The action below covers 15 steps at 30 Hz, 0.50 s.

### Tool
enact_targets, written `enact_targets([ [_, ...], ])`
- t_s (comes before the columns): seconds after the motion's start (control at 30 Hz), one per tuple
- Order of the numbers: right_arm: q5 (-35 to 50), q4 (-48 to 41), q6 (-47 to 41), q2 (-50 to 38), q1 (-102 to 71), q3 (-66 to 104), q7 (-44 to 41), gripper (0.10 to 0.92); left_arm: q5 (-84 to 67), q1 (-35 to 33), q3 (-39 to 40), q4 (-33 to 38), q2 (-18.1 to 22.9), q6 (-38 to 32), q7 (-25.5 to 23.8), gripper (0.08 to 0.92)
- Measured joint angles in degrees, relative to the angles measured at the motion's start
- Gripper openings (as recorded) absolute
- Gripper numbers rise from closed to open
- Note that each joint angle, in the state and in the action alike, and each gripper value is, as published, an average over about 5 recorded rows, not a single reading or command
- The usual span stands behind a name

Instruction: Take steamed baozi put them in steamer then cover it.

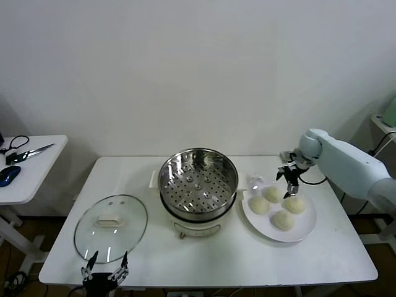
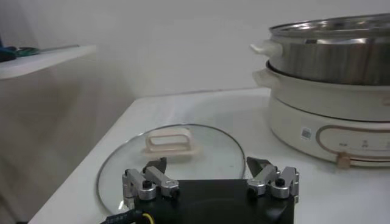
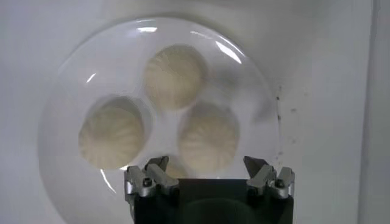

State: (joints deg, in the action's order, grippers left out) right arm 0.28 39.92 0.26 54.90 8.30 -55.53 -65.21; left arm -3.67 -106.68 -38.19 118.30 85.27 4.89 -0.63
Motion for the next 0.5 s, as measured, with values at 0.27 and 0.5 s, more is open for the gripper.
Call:
enact_targets([
  [0.27,-1.1,-2.7,0.0,2.1,-2.1,3.1,1.3,0.819,0.3,-0.2,0.0,0.0,-0.1,-0.1,0.2,0.823],
  [0.5,-1.9,-3.9,0.0,3.1,-3.0,4.1,1.6,0.777,0.5,-0.4,0.0,0.1,-0.1,-0.1,0.6,0.823],
])
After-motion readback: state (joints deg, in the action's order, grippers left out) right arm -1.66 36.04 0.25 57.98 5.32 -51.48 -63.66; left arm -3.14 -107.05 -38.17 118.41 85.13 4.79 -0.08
